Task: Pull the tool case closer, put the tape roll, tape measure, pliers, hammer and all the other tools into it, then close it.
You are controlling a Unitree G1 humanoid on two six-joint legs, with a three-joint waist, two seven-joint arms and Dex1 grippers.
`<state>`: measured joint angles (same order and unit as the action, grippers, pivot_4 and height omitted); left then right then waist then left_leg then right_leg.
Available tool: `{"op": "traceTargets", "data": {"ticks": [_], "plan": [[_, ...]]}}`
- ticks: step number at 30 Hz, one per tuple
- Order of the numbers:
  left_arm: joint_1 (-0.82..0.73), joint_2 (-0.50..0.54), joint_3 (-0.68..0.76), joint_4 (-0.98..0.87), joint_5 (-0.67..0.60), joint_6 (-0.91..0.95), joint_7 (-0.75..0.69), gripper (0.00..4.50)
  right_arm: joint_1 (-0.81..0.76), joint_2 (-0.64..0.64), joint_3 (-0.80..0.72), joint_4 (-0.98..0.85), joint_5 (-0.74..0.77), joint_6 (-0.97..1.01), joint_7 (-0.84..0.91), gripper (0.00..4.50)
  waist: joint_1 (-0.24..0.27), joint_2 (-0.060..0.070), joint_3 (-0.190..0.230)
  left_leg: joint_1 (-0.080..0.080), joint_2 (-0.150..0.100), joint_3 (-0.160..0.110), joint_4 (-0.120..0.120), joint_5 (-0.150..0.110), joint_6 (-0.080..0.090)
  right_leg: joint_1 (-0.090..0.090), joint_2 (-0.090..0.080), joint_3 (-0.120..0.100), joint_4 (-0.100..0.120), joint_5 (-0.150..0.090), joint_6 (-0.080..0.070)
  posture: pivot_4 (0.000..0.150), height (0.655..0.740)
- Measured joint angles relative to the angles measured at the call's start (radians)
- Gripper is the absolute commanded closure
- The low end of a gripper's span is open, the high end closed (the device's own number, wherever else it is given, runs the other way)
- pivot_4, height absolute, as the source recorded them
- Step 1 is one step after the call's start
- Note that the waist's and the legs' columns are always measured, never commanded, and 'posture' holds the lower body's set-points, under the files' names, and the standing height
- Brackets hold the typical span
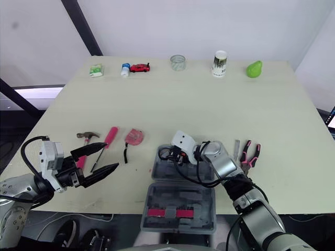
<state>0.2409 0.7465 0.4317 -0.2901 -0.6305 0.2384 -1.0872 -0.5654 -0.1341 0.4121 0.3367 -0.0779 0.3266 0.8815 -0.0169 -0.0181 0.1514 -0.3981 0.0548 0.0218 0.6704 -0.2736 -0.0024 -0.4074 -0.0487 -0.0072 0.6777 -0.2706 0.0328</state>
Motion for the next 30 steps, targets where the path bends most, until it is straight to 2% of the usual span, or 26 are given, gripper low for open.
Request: {"op": "traceTargets", "data": {"ticks": [11,15,19,22,30], "plan": [[-0.005,-0.002,-0.002,0.027,0.002,-0.003,-0.002,0.0,0.025,0.005,-0.031,-0.066,0.068,0.021,-0.009,2.95,0.0,0.0,0.0,0.0,0.001,0.0,0.0,0.0,0.0,-0.001,0.001,0.002,0.001,0.0,0.0,0.15,0.74],[0.0,-0.023,0.012,0.029,-0.011,-0.003,0.001,0.0,0.092,-0.031,-0.127,-0.279,0.177,0.064,-0.012,2.95,0.002,0.0,0.0,0.0,0.001,-0.001,0.0,0.0,0.0,-0.001,0.001,0.003,0.001,0.0,0.0,0.15,0.74],[0.022,-0.042,0.043,0.032,-0.031,-0.003,0.005,0.0,0.149,-0.088,-0.202,-0.403,0.238,0.085,-0.017,2.95,0.004,-0.001,0.0,0.0,0.001,0.0,0.0,0.0,0.0,-0.001,0.001,0.003,0.001,0.0,0.0,0.15,0.74],[0.073,-0.065,0.097,0.065,-0.04,-0.007,0.011,0.0,0.274,-0.194,-0.328,-0.518,0.304,0.099,-0.026,2.95,0.005,-0.001,0.0,0.0,0.001,0.0,0.0,0.0,0.0,-0.001,0.001,0.003,0.0,0.0,0.0,0.15,0.74],[0.124,-0.08,0.178,0.197,-0.036,-0.05,0.001,0.0,0.55,-0.334,-0.587,-0.595,0.387,0.036,-0.034,2.95,0.006,-0.001,0.0,0.001,0.001,0.003,-0.001,0.0,0.0,-0.001,0.002,0.003,-0.001,0.0,0.0,0.15,0.74]]}}
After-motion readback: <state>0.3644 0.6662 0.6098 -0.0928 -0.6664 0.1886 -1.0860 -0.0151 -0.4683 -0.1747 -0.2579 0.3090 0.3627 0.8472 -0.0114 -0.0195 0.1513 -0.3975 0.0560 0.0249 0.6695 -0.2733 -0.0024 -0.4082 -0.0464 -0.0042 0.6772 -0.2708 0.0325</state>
